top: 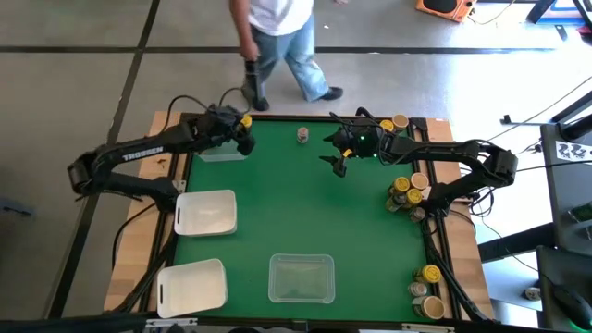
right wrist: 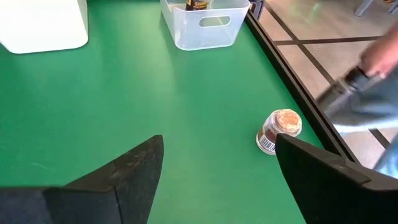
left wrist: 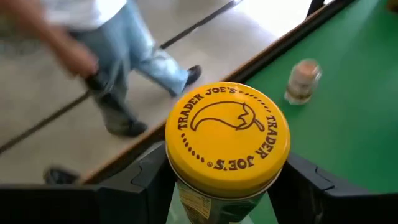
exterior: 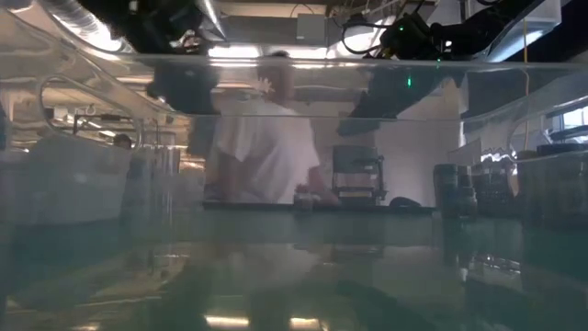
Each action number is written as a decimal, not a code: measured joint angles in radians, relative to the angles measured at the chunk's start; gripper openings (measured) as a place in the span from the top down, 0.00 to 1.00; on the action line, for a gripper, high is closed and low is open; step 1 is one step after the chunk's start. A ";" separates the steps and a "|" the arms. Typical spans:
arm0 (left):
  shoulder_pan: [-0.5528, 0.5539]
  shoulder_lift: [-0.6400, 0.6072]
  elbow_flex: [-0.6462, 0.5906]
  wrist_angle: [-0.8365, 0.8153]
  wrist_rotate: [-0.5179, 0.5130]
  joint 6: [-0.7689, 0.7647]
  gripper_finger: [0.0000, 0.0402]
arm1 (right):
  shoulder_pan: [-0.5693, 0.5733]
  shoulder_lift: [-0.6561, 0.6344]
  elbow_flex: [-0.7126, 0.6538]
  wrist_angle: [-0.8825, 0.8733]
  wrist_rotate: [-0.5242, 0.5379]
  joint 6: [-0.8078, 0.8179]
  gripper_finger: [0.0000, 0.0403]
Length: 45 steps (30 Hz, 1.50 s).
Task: Sort spices by type
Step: Put the yellow spice bottle into the top transparent bin
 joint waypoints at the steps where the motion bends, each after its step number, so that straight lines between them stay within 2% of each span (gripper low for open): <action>1: 0.004 -0.013 -0.028 0.005 -0.005 -0.010 0.49 | 0.000 0.000 0.000 0.000 0.000 0.000 0.24; 7: 0.042 -0.045 -0.165 0.071 -0.050 -0.037 0.49 | 0.000 0.000 0.000 0.000 0.001 0.000 0.24; 17: 0.080 -0.045 -0.335 0.344 -0.038 -0.027 0.48 | 0.000 0.000 0.000 0.000 0.001 0.000 0.24; 31: 0.036 -0.045 -0.364 0.336 -0.036 -0.075 0.48 | 0.000 0.000 0.000 0.000 0.002 0.000 0.24; 37: 0.062 -0.033 -0.364 0.389 -0.044 -0.075 0.48 | 0.000 0.000 0.000 0.000 0.002 0.000 0.24; 45: 0.098 0.042 -0.364 0.459 -0.044 -0.063 0.47 | 0.000 0.000 0.000 0.000 0.002 0.000 0.24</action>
